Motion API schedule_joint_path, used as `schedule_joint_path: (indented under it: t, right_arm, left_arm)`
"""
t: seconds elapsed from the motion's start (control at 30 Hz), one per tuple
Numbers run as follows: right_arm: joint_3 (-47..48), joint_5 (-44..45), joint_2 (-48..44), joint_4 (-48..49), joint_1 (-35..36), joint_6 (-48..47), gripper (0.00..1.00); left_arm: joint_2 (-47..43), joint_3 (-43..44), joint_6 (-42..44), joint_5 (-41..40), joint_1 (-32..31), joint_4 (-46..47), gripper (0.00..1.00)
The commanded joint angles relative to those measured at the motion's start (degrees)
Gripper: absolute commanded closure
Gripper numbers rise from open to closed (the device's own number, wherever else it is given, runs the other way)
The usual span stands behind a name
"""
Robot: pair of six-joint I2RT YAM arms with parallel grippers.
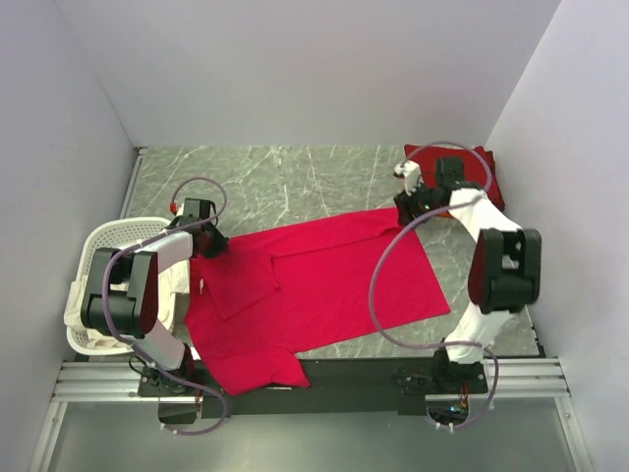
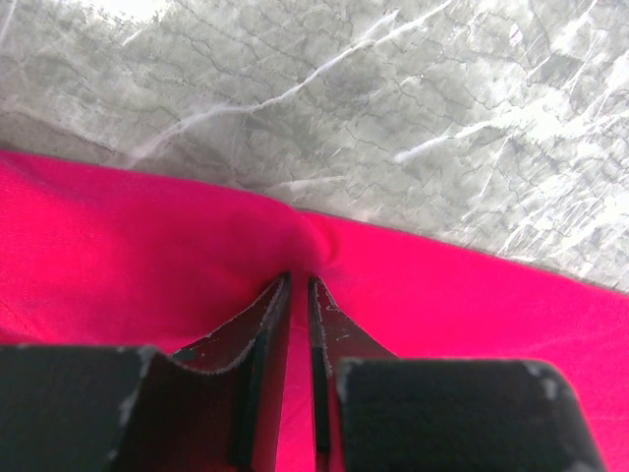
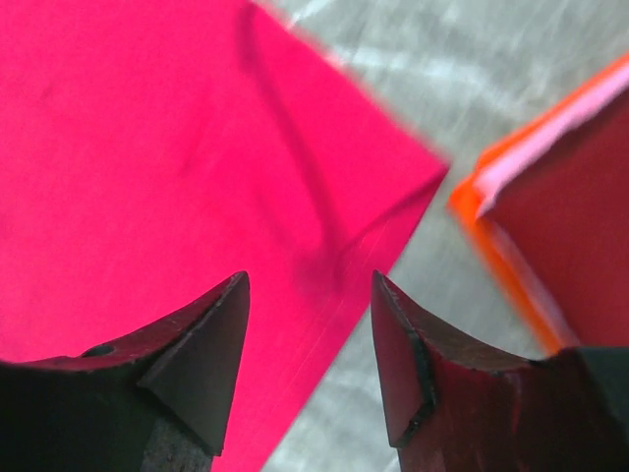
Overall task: Fold and stack the t-shirts
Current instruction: Fold the tshirt
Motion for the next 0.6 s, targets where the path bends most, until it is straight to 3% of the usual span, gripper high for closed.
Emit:
schedule_joint_path:
  t: [0.0,0.33,0.57]
  right_arm:
    - [8.52,5.76,4.48,-2.05,1.26,3.01,0.39]
    - [17.5,13.32,13.71,-2.6,4.42,11.46,0.43]
    - [16.71,14.2,15.21,-2.25,5.3,11.55,0.63]
  left_arm:
    - [0.57,-0.09,1.54,-1.11,0.33,-3.4,0.8]
    - [-0.67,0.26,1.89,-0.49,0.33,-3.14,0.81]
    - [-0.75,-0.01,2.15,-0.05,0.33,-2.79,0.8]
